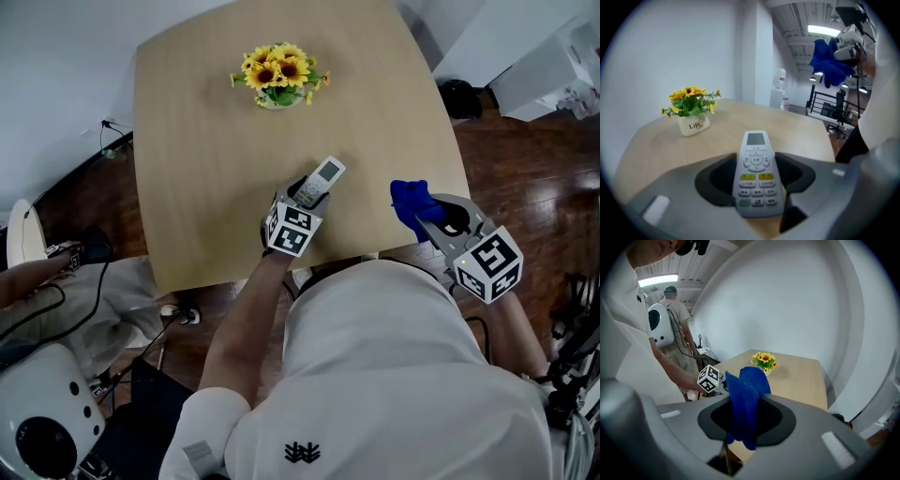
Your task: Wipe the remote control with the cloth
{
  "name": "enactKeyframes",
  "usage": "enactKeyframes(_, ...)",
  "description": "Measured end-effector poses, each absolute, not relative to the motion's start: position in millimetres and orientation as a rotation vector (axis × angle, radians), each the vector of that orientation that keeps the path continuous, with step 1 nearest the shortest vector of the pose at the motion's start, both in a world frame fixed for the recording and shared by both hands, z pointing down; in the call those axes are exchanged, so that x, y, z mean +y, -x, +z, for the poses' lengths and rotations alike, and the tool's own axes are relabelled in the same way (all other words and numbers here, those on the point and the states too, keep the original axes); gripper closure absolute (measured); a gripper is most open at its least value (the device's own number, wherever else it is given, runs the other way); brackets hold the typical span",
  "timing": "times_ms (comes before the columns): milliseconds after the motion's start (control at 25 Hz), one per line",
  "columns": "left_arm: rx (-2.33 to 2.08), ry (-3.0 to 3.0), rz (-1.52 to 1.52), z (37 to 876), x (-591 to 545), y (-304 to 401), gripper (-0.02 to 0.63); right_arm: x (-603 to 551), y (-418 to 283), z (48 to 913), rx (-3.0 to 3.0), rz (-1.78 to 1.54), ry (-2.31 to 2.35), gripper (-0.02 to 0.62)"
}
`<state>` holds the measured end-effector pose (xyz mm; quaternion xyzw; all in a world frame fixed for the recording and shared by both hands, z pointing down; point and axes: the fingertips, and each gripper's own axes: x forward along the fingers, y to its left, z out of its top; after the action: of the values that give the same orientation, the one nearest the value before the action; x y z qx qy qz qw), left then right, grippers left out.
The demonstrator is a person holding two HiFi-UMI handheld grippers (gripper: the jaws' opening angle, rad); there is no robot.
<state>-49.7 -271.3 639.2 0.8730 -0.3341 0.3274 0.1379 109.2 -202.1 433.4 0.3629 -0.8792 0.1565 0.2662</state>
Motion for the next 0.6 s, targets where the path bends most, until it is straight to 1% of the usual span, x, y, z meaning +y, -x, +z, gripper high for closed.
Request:
enactKeyframes(320, -1.048, -2.683, 0.799, 533.5, -254.1, 52.6, 0.333, -222.9, -65.4, 397.8, -2.517, 0.339, -0.939, 0.506)
enactKeyframes(600, -1.075, -2.787, 0.722, 467.4, -238.7, 46.8, 0.333, -217.3, 15.3, 365.5, -2.666, 0.223, -0.740, 0.506)
